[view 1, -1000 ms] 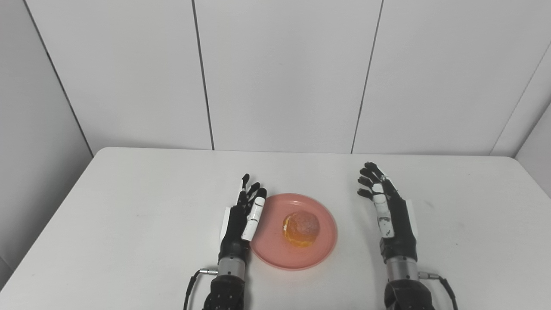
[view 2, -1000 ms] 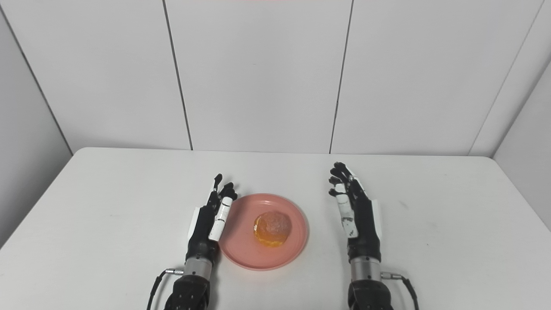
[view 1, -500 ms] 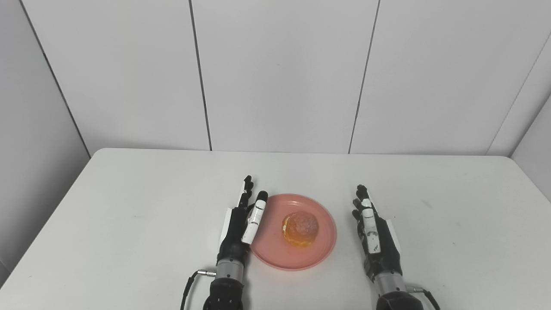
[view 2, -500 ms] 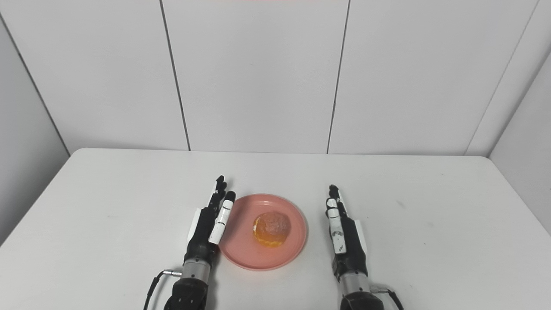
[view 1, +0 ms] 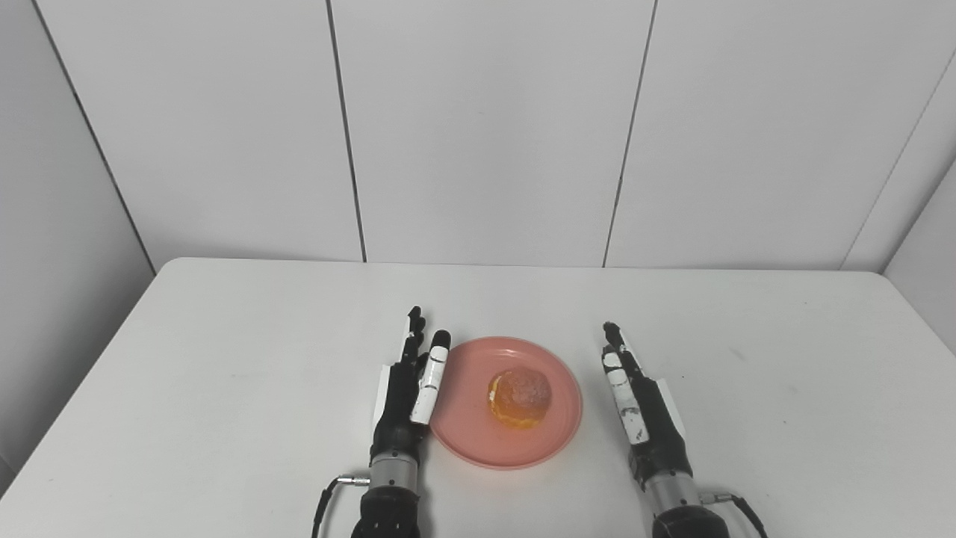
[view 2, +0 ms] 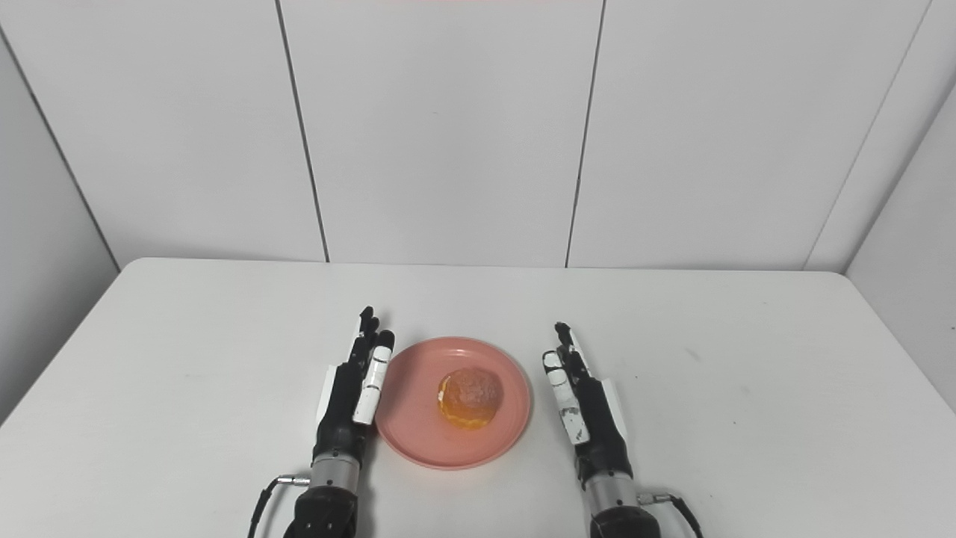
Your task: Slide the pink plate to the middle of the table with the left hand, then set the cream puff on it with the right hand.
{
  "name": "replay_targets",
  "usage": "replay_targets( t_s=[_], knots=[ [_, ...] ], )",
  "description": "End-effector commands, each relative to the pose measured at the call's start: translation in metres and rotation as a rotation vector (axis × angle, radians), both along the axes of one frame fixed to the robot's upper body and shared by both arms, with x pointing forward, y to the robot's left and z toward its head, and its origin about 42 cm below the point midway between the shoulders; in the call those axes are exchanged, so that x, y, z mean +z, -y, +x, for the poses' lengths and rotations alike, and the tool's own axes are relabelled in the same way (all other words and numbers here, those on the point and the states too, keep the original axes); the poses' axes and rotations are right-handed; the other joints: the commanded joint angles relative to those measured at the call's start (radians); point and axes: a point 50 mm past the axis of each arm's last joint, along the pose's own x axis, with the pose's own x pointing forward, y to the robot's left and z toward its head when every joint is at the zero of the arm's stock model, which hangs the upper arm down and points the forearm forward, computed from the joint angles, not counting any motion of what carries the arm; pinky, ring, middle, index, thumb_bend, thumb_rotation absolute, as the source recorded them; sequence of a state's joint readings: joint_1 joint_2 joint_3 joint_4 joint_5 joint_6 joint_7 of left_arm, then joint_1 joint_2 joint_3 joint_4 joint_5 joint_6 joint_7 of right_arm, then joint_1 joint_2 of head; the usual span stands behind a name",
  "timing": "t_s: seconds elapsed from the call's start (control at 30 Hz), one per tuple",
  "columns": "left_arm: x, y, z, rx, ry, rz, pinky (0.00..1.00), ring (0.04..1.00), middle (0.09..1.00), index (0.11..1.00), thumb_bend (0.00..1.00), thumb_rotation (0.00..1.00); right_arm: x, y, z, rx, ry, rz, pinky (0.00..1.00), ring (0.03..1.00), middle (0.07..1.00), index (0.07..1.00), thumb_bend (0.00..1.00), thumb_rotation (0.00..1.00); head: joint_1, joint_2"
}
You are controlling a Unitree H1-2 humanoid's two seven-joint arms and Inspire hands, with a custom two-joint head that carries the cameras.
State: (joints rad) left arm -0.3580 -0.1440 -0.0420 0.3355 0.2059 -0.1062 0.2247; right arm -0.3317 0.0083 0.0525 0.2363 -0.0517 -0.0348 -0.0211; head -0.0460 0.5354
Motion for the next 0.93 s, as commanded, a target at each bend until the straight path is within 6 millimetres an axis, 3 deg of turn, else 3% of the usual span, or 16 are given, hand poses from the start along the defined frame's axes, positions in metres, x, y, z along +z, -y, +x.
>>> replay_targets(
  t_s=[0.0,0.37,0.6,0.9],
  knots=[
    [-0.0216,-0.0025,-0.0134,0.015,-0.066,-0.023,1.00,1.000,1.000,1.000,0.68,1.00,0.0007,-0.0062,0.0004,0.017,-0.018,-0.006,1.00,1.000,1.000,0.960,0.89,1.00,0.001,0.001],
    [-0.0185,0.0014,-0.0118,0.009,-0.075,-0.041,1.00,1.000,1.000,1.000,0.63,1.00,-0.0050,-0.0097,-0.0027,0.005,-0.029,0.004,1.00,1.000,0.998,0.944,0.88,1.00,-0.002,0.004],
    [-0.0150,0.0027,-0.0106,-0.012,-0.081,-0.027,1.00,1.000,1.000,1.000,0.64,1.00,-0.0050,-0.0117,-0.0045,-0.043,-0.056,0.104,1.00,1.000,0.980,0.935,0.80,1.00,-0.006,0.007],
    [-0.0191,0.0032,-0.0111,-0.023,-0.092,-0.011,1.00,1.000,1.000,1.000,0.61,1.00,-0.0064,-0.0100,-0.0066,-0.071,-0.085,0.121,1.00,0.997,0.965,0.932,0.78,1.00,-0.005,0.009]
  ],
)
